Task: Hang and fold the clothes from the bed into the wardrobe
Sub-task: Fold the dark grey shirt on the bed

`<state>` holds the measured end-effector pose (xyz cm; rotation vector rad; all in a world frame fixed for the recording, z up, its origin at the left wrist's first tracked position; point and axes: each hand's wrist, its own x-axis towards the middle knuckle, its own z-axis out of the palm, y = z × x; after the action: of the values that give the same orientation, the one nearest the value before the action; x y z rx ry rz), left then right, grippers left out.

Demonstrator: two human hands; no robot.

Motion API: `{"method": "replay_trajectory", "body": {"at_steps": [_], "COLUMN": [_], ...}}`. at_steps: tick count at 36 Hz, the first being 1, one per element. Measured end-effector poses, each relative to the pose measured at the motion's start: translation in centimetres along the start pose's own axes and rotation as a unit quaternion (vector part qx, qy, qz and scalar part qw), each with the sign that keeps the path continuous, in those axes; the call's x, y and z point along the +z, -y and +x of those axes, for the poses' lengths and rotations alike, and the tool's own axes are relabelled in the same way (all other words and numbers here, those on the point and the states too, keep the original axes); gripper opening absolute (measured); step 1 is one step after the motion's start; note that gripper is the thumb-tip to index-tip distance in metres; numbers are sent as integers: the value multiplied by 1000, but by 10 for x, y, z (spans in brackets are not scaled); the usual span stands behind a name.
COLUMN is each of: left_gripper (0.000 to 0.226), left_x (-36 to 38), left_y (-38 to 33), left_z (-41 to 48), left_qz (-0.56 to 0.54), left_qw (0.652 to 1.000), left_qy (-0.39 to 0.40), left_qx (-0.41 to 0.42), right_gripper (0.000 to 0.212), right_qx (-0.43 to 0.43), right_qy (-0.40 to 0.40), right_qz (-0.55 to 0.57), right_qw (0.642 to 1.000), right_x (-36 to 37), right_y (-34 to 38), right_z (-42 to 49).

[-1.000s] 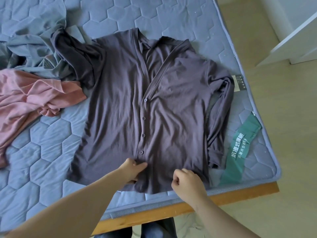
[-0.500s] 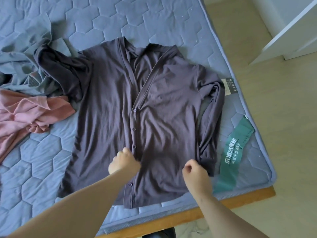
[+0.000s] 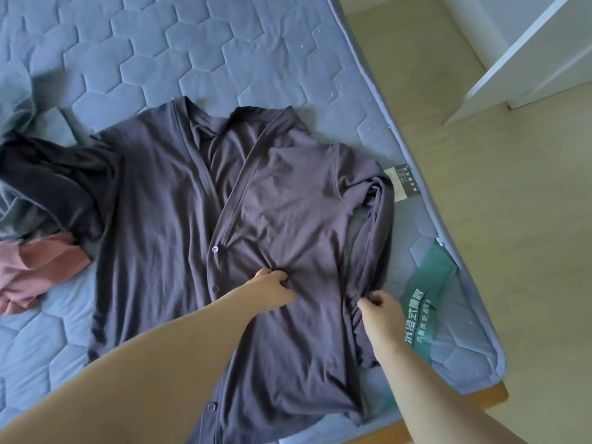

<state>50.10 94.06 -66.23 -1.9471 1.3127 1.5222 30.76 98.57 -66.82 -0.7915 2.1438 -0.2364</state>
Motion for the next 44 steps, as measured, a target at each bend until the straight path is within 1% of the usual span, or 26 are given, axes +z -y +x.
{"method": "replay_trajectory", "body": {"at_steps": [1,3,4,6,8,9,10,11,14,17,19,22,24,26,28,29,30,31,32,34,35,36,37,38,40,44], "left_gripper": [53,20,16,22,32,30,27,22,11,16,17,8,7,12,21,23,24,24,24,24,25,25,25,25,26,25], "left_x": [-4,-13,-18,-29,-41,-46,-52,-57,-64,-66,-67,-67,-68,-70,-72,-73,-74,-75,-76,-78,-80,-82,-84,-85,-89,-95], "left_y": [-4,-12,-16,-28,-42,-50,-59,-67,-89,-107,-121,-140,-151,-161,-169,-172,-174,-176,-177,-180,-181,-183,-185,-186,-191,-202], "left_z": [0,1,2,0,-3,-5,-6,-9,-16,-26,-37,-53,-64,-76,-86,-90,-95,-99,-103,-110,-114,-117,-120,-124,-132,-149], "left_qz": [-21,-45,-63,-109,-131,-139,-150,-166,-249,-314,-340,-354,-357,-353,-351,-351,-351,-350,-347,-335,-328,-316,-298,-281,-265,-273], "left_qw": [1000,999,997,991,985,983,980,976,956,937,930,925,924,926,928,929,930,931,932,937,939,943,948,952,955,952], "left_qy": [2,-17,-37,-79,-113,-121,-128,-135,-139,-118,-93,-70,-60,-49,-38,-33,-28,-24,-23,-26,-27,-31,-38,-46,-53,-58], "left_qx": [-9,-19,-24,-23,-8,3,14,29,71,96,105,116,121,123,117,112,108,105,103,100,100,103,109,114,122,127], "right_gripper": [17,24,26,25,23,26,29,32,27,31,32,24,23,24,23,23,26,31,38,53,58,59,59,59,55,48], "right_qx": [0,5,13,46,65,57,47,41,17,-7,-17,-39,-54,-74,-78,-71,-70,-77,-88,-112,-122,-134,-149,-165,-190,-219], "right_qy": [-10,-33,-41,-37,31,64,82,87,90,90,87,100,113,108,95,88,85,84,81,53,23,-14,-52,-83,-119,-174], "right_qz": [74,214,274,400,546,597,629,649,694,728,737,721,690,655,645,645,634,607,563,420,333,251,184,136,86,62], "right_qw": [997,976,961,914,835,798,772,755,714,680,671,685,712,744,754,756,766,786,818,899,935,958,970,973,971,958], "right_x": [-4,-14,-21,-38,-59,-70,-81,-92,-123,-148,-162,-181,-192,-201,-209,-213,-218,-223,-229,-241,-246,-251,-256,-260,-267,-277], "right_y": [4,18,27,49,72,84,94,104,123,133,134,130,126,123,122,122,121,121,121,121,121,122,121,122,123,126], "right_z": [0,-1,1,8,16,18,20,19,17,12,8,2,-2,-6,-9,-11,-12,-13,-14,-15,-15,-15,-14,-14,-16,-21]}}
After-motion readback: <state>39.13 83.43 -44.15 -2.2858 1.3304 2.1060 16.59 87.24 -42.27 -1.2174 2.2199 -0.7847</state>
